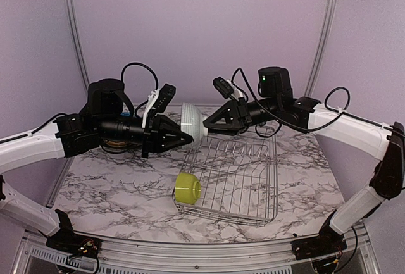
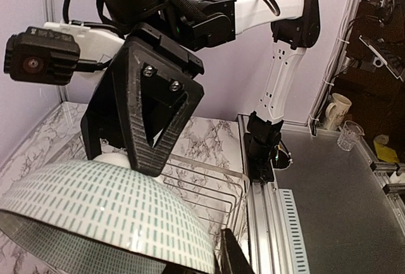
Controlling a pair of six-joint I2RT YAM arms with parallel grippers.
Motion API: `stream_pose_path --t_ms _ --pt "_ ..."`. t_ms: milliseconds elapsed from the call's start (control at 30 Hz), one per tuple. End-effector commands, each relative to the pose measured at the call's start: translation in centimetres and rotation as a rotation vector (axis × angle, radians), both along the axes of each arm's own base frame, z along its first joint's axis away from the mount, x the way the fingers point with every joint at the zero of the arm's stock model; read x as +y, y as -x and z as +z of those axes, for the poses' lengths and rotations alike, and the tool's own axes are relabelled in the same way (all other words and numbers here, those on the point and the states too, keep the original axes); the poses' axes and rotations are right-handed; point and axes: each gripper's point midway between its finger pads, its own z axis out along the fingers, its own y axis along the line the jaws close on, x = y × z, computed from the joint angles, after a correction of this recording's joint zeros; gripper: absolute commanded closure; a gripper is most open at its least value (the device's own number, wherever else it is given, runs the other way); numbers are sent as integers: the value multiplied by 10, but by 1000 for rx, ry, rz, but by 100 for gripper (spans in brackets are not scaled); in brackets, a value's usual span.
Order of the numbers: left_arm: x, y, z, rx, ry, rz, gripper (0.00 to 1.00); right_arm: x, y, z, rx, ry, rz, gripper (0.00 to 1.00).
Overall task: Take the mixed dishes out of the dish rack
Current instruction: Pass from the right arm to the left, then place the bowl at the center of the board.
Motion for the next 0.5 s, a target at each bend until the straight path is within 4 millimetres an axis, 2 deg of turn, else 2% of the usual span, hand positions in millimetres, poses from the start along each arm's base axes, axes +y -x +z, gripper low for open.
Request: stream_pose_path --t_ms 0,67,100,200,267,467 --pt "-3 4 18 -5 44 -17 96 5 1 32 -88 -88 36 73" --pt "-1 3 18 -6 45 -5 100 5 1 31 -85 -88 42 70" --pt "1 3 19 -9 47 2 100 4 1 30 -82 -86 42 65" --pt "7 0 23 -22 52 41 100 1 -4 25 -75 -68 22 39" --pt "12 -3 23 -19 37 81 100 -3 -9 21 -77 -53 -5 29" --pt "41 -24 10 55 -59 270 100 -20 -28 1 -70 19 -105 13"
